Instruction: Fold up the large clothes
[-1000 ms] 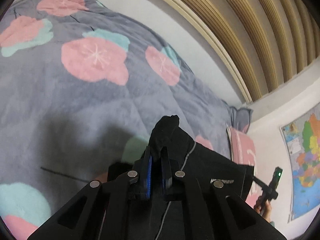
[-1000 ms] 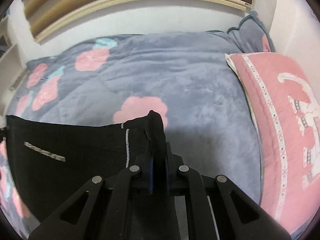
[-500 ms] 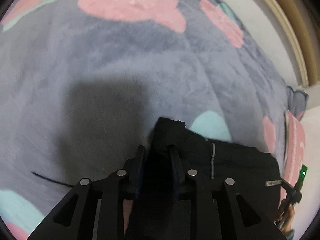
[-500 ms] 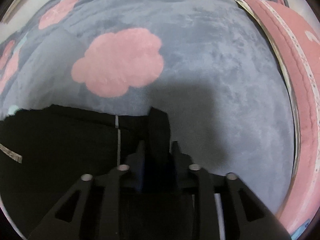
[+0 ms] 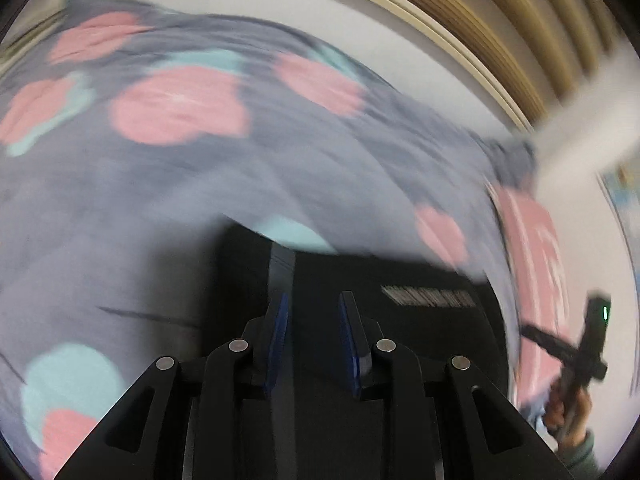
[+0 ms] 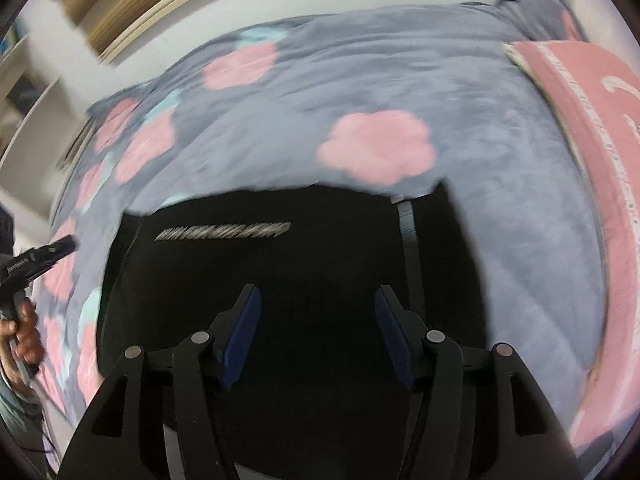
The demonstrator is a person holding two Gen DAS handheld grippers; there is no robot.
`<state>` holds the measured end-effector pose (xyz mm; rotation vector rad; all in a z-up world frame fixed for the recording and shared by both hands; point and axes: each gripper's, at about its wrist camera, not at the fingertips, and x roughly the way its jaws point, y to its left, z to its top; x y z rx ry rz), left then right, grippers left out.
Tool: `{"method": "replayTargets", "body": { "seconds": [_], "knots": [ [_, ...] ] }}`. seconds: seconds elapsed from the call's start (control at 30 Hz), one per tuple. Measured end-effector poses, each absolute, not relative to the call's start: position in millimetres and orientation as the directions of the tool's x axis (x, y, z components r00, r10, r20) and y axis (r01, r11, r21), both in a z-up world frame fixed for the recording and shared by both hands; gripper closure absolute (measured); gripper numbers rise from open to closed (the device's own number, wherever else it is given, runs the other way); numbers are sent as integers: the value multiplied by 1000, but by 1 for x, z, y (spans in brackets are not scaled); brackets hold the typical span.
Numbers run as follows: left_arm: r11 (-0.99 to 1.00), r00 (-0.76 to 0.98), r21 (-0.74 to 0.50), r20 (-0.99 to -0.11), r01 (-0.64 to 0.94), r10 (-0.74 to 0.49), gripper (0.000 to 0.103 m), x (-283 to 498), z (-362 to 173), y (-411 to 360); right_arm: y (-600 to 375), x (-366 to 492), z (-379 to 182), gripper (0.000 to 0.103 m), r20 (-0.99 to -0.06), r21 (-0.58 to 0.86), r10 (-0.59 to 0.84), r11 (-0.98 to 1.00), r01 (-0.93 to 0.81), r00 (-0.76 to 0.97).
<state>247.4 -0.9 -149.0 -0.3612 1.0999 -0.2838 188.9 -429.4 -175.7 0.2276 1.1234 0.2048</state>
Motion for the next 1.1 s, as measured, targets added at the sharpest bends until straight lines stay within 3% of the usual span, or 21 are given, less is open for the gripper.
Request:
{"method": "replayTargets", "body": {
  "seconds": [0.23, 0.3, 0.4, 0.53, 0.7, 0.8, 0.93, 1.1],
  "knots": [
    [916, 309, -363, -863, 171, -400, 75, 206, -197, -116, -364, 179, -225, 38, -918, 142, 177, 982, -123, 355],
    [942, 255, -293, -910, 163, -328, 75, 204, -232, -132, -351, 177, -251, 37, -940, 62, 108, 987, -147, 325],
    [941, 232, -321, -912, 112, -338, 75, 211, -260, -129, -351, 175, -271, 36, -946, 64, 100, 990, -127, 308],
    [931, 220, -354, -904, 91, -366, 75, 216, -250, -124, -355, 183, -256, 35, -954, 96, 128, 987, -127, 271],
    [915, 284, -386, -870, 114, -403, 73, 227, -211, -123, -360, 208, -214, 35, -905, 93, 140, 987, -134, 401],
    [921, 307, -380, -869, 91, -389, 65, 249, -212, -121, -359, 237, -235, 35, -925, 96, 126, 990, -101, 359],
    [941, 225, -337, -914, 42, -338, 65, 277, -254, -122, -363, 257, -284, 35, -952, 141, 152, 988, -61, 264],
    [941, 224, -336, -914, 44, -337, 65, 283, -259, -120, -369, 248, -278, 35, -945, 161, 170, 985, -56, 281]
  ]
}}
